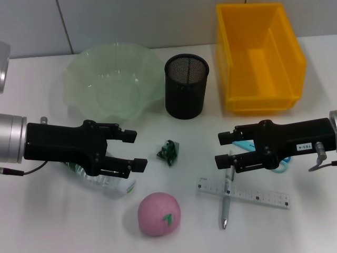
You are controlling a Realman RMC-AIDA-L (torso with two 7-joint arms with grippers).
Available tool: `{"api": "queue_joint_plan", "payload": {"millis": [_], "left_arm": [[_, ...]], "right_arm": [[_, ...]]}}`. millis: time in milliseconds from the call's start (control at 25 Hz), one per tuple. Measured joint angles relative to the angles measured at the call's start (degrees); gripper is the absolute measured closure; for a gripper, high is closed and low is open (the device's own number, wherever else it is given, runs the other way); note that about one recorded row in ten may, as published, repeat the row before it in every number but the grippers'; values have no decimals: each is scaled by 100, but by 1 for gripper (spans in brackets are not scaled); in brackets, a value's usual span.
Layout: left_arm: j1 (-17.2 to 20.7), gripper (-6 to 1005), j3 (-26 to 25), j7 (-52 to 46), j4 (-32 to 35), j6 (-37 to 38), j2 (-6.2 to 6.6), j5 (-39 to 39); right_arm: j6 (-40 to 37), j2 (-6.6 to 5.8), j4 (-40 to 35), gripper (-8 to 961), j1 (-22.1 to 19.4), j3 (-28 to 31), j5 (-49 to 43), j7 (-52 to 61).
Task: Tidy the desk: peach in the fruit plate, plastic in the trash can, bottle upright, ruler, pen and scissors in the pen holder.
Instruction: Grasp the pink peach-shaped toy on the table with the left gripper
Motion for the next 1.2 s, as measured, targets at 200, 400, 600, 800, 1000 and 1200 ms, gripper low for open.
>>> {"api": "queue_joint_plan", "payload": {"millis": [200,400,600,800,1000,1200], "left_arm": [[-32,198,10,10,11,16,3,5],[-35,200,9,34,11,14,10,14],[-46,201,23,28,10,15,17,19],[-48,203,57,-3,8,21,27,19],[-62,204,102,-17,12,74,37,20],[-139,206,132,-63,206,386,38,79]], "right_arm": [[17,-11,4,201,-5,42,-19,14],[100,0,8,200,-6,8,-20,17],[150,26,8,200,21,5,-20,16],[211,74,8,201,35,5,-20,-17],[281,99,7,201,33,5,-18,-33],[306,99,7,200,65,6,-15,26]]}}
